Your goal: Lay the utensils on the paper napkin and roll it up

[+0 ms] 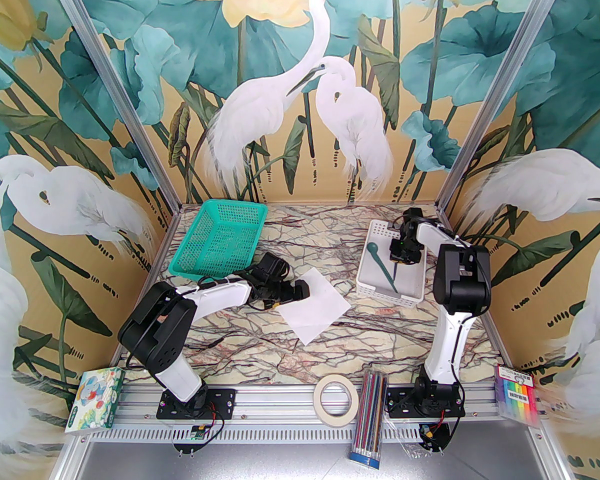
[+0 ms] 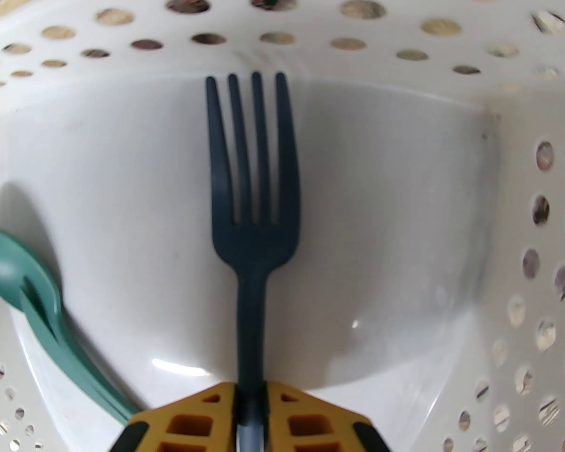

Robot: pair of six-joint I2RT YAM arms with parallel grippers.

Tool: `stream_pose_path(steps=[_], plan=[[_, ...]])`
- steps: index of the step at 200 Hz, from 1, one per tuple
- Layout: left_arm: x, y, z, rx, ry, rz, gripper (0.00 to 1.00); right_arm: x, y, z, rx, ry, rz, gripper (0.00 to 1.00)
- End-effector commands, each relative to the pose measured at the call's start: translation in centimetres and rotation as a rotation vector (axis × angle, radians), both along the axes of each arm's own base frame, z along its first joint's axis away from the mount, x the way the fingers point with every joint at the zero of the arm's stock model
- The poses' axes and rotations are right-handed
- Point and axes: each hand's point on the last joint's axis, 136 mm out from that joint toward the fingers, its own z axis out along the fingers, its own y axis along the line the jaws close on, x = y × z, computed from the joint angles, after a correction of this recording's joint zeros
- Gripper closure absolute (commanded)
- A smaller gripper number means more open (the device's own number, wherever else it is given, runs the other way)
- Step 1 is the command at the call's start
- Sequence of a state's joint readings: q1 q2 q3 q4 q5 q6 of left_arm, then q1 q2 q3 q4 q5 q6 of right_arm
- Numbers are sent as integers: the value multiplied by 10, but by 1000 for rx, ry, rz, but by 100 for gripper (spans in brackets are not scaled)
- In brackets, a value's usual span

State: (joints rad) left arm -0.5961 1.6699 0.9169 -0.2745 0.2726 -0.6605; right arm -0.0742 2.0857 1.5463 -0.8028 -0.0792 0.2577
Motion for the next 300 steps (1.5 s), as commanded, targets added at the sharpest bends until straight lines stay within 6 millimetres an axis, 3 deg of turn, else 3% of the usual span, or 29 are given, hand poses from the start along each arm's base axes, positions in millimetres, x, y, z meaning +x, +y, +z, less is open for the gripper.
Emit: stream_pose_path(steps=[1, 39, 96, 132, 163, 204, 239, 277, 300], plan=[[3, -7, 24, -58, -45, -5, 1, -3, 3, 30, 1, -54, 15, 83], [8, -11, 55, -120, -131, -1, 1, -8, 11, 61, 9, -112, 30, 83], [13, 20, 94, -66, -315, 80, 1, -30, 41, 119, 28, -207, 91, 83], [10, 35, 115, -60, -423, 101, 1, -46, 79, 149, 53, -266, 164, 83], [2, 49, 130, -51, -508, 110, 1, -61, 121, 163, 111, -288, 217, 83], [-8, 82, 141, -22, -637, 201, 1, -85, 196, 162, 184, -265, 319, 83], [-21, 101, 156, -48, -741, 245, 1, -101, 249, 152, 241, -248, 343, 83], [-28, 115, 160, -25, -794, 269, 1, -116, 287, 133, 242, -211, 365, 83], [-30, 119, 160, -7, -805, 265, 1, -119, 297, 119, 228, -193, 354, 83]])
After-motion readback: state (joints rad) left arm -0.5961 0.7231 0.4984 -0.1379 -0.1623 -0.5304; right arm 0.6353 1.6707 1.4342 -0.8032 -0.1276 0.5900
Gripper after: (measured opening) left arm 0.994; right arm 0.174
